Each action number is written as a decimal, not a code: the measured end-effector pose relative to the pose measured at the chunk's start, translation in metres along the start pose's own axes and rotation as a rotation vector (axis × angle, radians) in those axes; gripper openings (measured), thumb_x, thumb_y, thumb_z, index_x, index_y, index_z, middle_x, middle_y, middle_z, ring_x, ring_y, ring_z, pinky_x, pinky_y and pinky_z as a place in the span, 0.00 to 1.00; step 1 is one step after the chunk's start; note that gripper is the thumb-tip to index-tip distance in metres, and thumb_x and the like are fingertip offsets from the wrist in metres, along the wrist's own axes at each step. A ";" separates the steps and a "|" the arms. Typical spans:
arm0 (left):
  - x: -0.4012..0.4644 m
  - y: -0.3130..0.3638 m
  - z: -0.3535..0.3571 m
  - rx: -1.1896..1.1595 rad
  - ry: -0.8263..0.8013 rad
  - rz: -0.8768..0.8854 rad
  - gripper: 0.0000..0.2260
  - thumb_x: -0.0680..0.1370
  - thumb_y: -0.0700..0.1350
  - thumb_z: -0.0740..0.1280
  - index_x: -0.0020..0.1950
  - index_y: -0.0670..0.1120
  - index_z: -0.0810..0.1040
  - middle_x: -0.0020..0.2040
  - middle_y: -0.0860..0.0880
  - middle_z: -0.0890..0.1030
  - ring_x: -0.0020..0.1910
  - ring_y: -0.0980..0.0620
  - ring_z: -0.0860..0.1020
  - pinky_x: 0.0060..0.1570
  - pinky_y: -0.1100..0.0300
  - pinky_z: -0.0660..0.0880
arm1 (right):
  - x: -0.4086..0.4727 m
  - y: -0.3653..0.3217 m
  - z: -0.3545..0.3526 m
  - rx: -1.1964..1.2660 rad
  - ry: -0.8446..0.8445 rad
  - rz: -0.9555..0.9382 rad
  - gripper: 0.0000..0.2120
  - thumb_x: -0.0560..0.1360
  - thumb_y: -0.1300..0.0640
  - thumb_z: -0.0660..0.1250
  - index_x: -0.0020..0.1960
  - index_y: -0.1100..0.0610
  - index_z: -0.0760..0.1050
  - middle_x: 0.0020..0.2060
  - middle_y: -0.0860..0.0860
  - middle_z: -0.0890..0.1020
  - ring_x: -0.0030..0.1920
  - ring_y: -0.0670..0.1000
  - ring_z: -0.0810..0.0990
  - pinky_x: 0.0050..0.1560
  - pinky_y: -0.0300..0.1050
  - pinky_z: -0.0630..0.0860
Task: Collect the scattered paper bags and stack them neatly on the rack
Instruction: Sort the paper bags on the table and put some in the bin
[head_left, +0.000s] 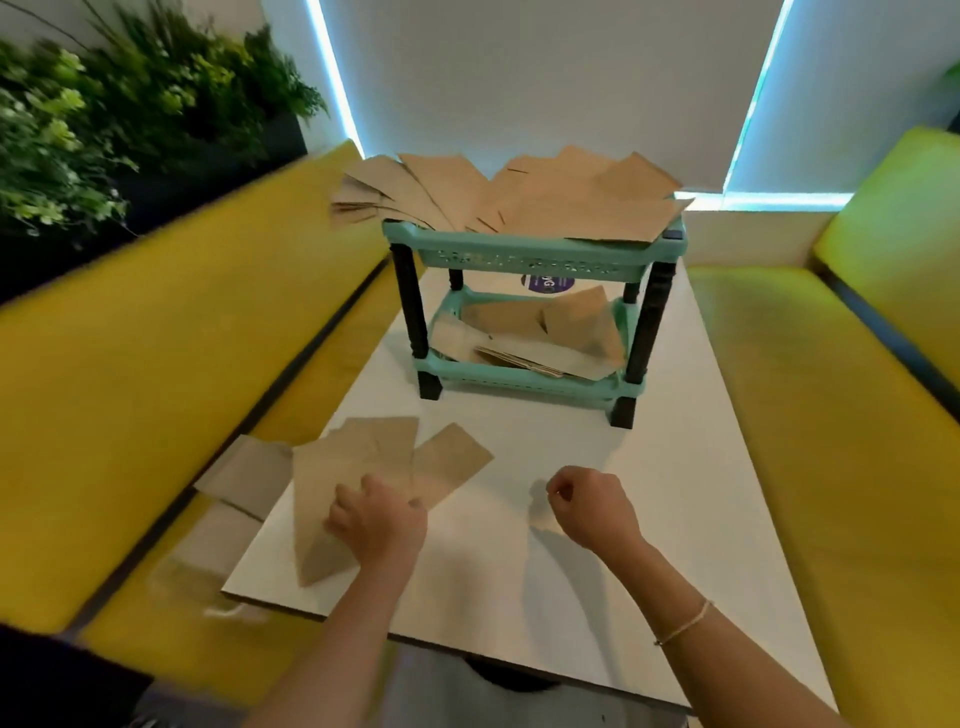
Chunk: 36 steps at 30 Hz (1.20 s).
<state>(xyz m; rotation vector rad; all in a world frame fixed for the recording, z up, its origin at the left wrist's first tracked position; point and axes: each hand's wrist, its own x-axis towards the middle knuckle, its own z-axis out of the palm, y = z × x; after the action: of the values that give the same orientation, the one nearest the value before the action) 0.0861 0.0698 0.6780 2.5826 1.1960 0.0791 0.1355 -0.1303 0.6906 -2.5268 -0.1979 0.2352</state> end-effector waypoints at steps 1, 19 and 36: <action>0.008 -0.010 -0.002 -0.024 -0.032 -0.049 0.21 0.73 0.54 0.68 0.60 0.44 0.69 0.63 0.40 0.69 0.61 0.40 0.68 0.63 0.49 0.64 | 0.002 -0.009 0.007 -0.004 -0.011 -0.017 0.11 0.77 0.58 0.60 0.52 0.55 0.80 0.48 0.51 0.83 0.47 0.52 0.80 0.44 0.41 0.75; 0.040 -0.028 -0.033 0.185 -0.511 0.208 0.14 0.68 0.48 0.73 0.49 0.42 0.78 0.46 0.47 0.80 0.47 0.49 0.79 0.48 0.61 0.77 | 0.020 -0.068 0.046 -0.003 -0.207 -0.130 0.09 0.76 0.58 0.64 0.54 0.55 0.79 0.50 0.51 0.81 0.50 0.50 0.79 0.52 0.40 0.76; -0.006 -0.004 -0.056 -0.467 -0.342 0.458 0.06 0.73 0.44 0.70 0.36 0.49 0.76 0.37 0.50 0.80 0.37 0.56 0.76 0.38 0.65 0.74 | 0.014 -0.078 0.027 0.776 -0.375 0.183 0.23 0.74 0.41 0.65 0.59 0.56 0.71 0.46 0.55 0.80 0.37 0.50 0.81 0.33 0.41 0.78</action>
<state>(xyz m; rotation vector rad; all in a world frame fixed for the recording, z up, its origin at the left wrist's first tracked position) 0.0701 0.0811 0.7306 2.2742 0.3941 0.0079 0.1370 -0.0497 0.7115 -1.7118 -0.0077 0.7088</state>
